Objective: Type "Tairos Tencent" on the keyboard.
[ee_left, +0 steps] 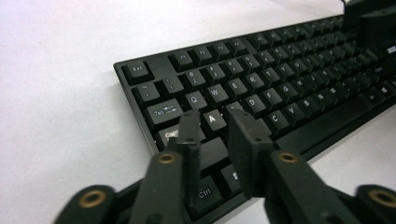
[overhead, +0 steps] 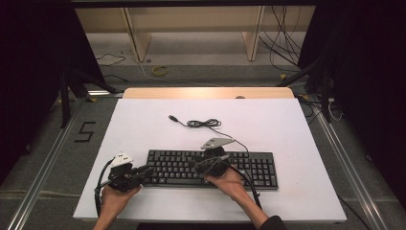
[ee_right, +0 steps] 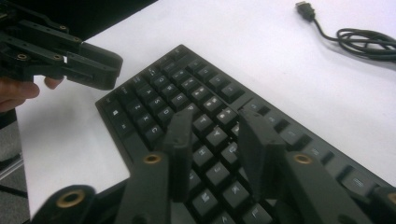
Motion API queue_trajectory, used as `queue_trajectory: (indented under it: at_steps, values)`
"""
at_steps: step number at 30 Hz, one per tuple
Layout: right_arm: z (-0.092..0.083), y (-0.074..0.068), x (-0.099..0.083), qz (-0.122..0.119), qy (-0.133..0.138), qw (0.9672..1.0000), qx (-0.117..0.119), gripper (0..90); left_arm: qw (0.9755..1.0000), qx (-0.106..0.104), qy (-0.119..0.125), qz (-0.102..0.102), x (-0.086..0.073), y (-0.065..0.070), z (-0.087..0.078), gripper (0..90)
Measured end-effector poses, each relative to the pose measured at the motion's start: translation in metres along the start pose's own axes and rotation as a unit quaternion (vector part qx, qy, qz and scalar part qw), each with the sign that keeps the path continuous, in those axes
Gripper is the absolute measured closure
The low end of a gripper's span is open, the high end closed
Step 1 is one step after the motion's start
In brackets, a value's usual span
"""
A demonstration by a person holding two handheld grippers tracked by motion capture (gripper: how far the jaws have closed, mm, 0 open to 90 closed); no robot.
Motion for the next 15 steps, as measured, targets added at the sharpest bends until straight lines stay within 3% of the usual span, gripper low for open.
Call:
queue_trajectory:
  at_steps: [7, 15]
  values:
    - [0.017, -0.004, 0.002, -0.001, -0.015, 0.9999, 0.003, 82.4, 0.9999, 0.000, -0.013, 0.007, -0.003, -0.001, 0.002, 88.1]
    - [0.032, -0.006, 0.002, 0.000, -0.029, 0.9996, 0.000, 89.8, 0.9995, -0.002, -0.028, 0.011, -0.006, -0.001, 0.005, 89.0]
Point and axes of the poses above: each handheld gripper's, and its own axes: z roughly forward along the jaws, x roughly out of its top, y roughly to its right, the point moved 10 cm from there along z, roughly forward along the jaws
